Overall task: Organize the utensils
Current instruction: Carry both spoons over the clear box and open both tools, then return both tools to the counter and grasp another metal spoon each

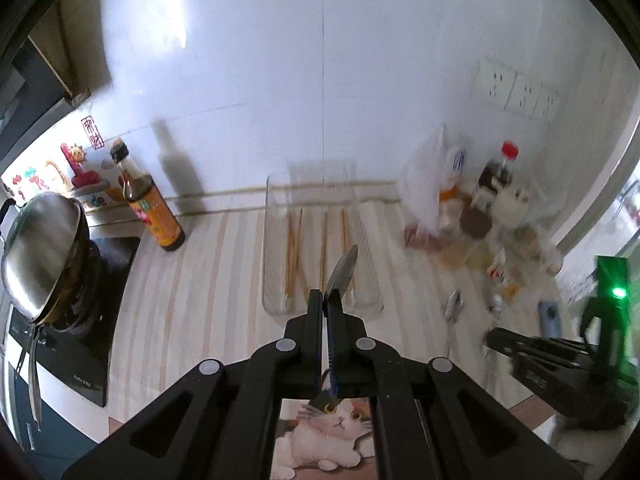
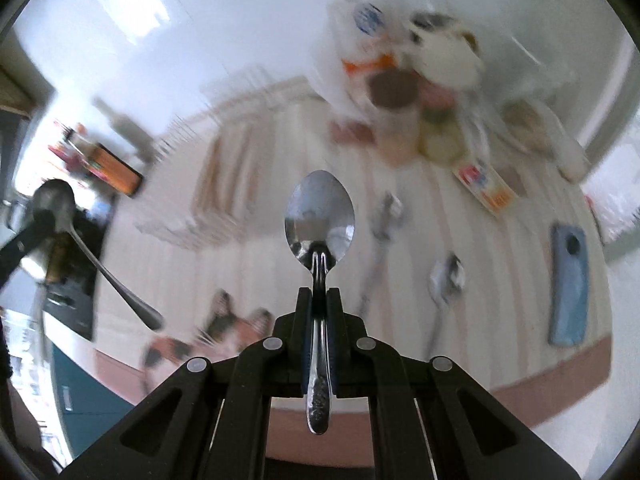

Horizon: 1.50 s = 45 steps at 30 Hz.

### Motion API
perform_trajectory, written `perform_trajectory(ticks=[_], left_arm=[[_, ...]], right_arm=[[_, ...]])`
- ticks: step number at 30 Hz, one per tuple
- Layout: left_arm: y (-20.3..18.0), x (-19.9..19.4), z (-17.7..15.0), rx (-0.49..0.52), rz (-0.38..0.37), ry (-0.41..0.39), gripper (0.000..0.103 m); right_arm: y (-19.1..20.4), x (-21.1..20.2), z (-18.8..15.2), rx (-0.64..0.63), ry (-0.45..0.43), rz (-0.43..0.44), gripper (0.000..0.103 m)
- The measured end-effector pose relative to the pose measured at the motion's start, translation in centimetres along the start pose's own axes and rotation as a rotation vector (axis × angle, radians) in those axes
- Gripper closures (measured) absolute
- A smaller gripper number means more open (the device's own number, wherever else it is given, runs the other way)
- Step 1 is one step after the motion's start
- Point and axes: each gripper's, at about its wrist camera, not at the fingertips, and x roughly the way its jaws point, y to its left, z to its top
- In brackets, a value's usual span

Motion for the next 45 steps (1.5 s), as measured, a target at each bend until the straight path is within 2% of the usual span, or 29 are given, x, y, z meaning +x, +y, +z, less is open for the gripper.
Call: perform_trajectory(ticks=[6, 12, 15, 17, 18, 19, 20, 21, 22, 23, 26, 28, 29, 30, 32, 38, 45], left_arm=[[1.7, 1.7, 5.1, -0.047, -0.034, 0.012, 0.103], [2.9, 7.4, 9.0, -0.081, -0.098, 0.135, 0.101], [3.2, 9.7, 9.6, -0.077, -0.054, 0.181, 0.096], [3.7, 10.3, 9.4, -0.081, -0.016, 0.173, 0.096], [4.0, 10.4, 9.2, -0.083, 0.007, 0.167, 0.093], [4.3, 10.4, 8.9, -0.092, 0.021, 0.159, 0.091], [4.7, 10.3, 8.5, -0.103, 0.032, 0.15, 0.082], [4.9, 10.2, 8.0, -0.11, 0.046, 0.143, 0.066], [5.1, 10.0, 7.4, -0.119, 0.069, 0.131, 0.055], [5.2, 9.8, 7.2, -0.119, 0.093, 0.117, 0.038], [4.4, 9.1, 5.4, -0.097, 0.152, 0.062, 0.032], [3.5, 9.0, 4.0, -0.085, 0.18, 0.033, 0.015], [2.8, 9.0, 3.2, -0.077, 0.182, 0.024, 0.003], [2.2, 9.2, 2.6, -0.071, 0.177, 0.026, 0.0], [0.6, 10.1, 0.9, -0.045, 0.161, 0.059, 0.0], [-4.5, 13.9, -3.5, 0.029, 0.114, 0.203, 0.0], [-12.2, 19.1, -6.5, 0.112, 0.023, 0.357, 0.001]], right_arm=[[3.2, 2.8, 6.6, 0.006, 0.012, 0.133, 0.096], [6.8, 8.3, 12.3, -0.008, 0.085, 0.17, 0.096], [7.6, 10.8, 13.6, -0.014, 0.14, 0.152, 0.095], [7.4, 11.7, 14.0, 0.001, 0.151, 0.149, 0.095], [7.2, 11.6, 14.1, 0.006, 0.148, 0.144, 0.094], [6.8, 11.2, 14.0, 0.012, 0.139, 0.14, 0.089], [6.3, 10.8, 13.7, 0.016, 0.129, 0.138, 0.082], [5.9, 10.3, 13.6, 0.02, 0.117, 0.132, 0.079], [5.1, 9.5, 13.1, 0.027, 0.097, 0.116, 0.075], [4.2, 8.7, 12.5, 0.033, 0.081, 0.096, 0.07], [1.1, 6.8, 10.4, 0.066, 0.046, 0.04, 0.058], [-1.0, 5.8, 8.7, 0.09, 0.025, -0.004, 0.055], [-2.3, 5.3, 7.6, 0.111, 0.014, -0.023, 0.052], [-3.5, 4.9, 6.4, 0.132, 0.002, -0.029, 0.05], [-5.9, 4.3, 4.2, 0.173, -0.012, -0.042, 0.043], [-12.5, 4.2, -1.5, 0.288, 0.021, -0.135, 0.043], [-17.0, 6.3, -4.1, 0.355, 0.096, -0.151, 0.044]])
